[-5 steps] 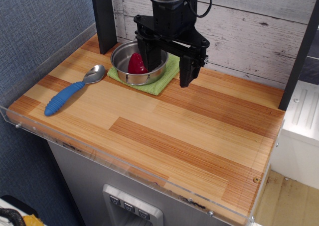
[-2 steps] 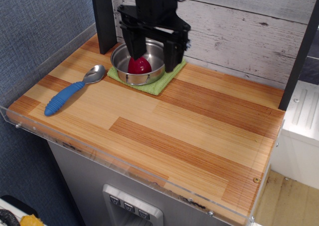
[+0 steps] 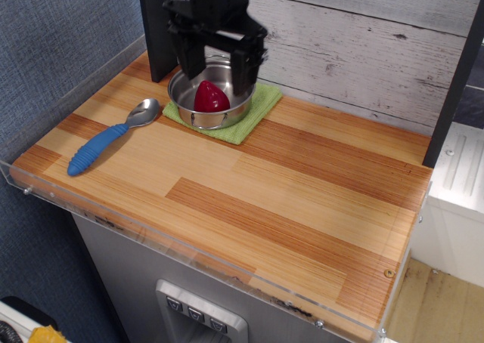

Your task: Pick up the red object from pot and put it on the table

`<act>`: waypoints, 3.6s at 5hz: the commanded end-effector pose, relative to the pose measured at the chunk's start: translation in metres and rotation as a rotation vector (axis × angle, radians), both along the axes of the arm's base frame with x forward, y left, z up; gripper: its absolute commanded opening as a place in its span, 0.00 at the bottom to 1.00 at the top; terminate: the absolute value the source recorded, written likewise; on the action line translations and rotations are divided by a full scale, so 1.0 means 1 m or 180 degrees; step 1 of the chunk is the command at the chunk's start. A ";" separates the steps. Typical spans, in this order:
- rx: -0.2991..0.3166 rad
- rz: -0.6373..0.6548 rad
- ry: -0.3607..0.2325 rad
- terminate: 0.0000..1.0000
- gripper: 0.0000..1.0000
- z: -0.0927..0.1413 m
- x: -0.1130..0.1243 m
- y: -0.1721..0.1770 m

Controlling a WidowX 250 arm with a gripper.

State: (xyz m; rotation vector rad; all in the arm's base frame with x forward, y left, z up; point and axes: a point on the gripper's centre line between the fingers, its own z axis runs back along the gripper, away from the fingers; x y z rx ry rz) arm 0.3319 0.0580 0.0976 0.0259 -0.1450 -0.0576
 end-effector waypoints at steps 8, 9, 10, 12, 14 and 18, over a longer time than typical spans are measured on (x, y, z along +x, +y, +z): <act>0.0006 0.0384 -0.0336 0.00 0.00 0.014 0.025 0.035; 0.0077 0.0277 -0.0361 0.00 0.00 0.050 0.016 0.004; -0.0256 -0.0025 -0.0294 0.00 0.00 0.039 0.011 -0.040; -0.0432 0.0064 -0.0139 0.00 0.00 -0.007 0.004 -0.139; -0.0265 0.0405 -0.0272 0.00 0.00 -0.037 0.022 -0.152; -0.0226 0.0604 -0.0238 0.00 0.00 -0.060 0.022 -0.127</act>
